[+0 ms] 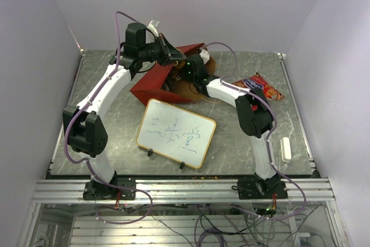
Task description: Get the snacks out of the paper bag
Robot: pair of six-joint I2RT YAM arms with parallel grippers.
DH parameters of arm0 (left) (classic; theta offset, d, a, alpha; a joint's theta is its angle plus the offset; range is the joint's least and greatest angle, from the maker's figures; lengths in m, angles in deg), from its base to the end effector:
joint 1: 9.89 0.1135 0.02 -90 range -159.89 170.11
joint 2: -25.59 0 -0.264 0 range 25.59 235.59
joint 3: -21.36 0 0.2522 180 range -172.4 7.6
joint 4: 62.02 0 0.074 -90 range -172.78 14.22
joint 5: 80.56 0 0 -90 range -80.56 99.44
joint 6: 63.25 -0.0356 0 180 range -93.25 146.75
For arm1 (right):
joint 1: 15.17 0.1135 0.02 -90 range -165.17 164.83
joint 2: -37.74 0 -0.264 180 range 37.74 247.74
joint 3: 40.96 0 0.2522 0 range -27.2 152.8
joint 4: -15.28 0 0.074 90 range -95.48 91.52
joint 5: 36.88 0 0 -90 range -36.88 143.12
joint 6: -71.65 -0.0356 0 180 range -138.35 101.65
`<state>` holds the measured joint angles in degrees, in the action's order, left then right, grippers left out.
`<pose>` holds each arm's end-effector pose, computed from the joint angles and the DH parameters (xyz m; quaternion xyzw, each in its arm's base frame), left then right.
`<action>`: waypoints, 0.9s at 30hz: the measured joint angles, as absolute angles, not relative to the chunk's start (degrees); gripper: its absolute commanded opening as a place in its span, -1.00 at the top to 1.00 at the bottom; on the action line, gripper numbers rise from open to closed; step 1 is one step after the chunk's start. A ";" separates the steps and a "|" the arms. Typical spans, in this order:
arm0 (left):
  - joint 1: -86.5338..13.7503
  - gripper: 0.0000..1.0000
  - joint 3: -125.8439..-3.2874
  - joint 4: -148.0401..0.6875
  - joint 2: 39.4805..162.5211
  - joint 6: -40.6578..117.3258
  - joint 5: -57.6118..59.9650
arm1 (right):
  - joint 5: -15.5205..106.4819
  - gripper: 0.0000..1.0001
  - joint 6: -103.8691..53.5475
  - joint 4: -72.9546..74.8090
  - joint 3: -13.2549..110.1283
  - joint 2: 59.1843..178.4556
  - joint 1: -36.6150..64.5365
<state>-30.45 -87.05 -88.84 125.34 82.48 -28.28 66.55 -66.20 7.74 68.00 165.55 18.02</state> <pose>0.3773 -0.1648 0.3798 -0.0508 0.7878 -0.5488 0.2749 0.4379 0.2765 0.1923 0.1688 0.8293 0.2645 0.4625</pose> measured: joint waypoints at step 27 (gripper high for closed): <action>-28.57 0.86 -89.69 -95.66 125.34 75.27 -27.12 | 73.33 1.00 -41.77 -14.82 32.72 105.68 8.17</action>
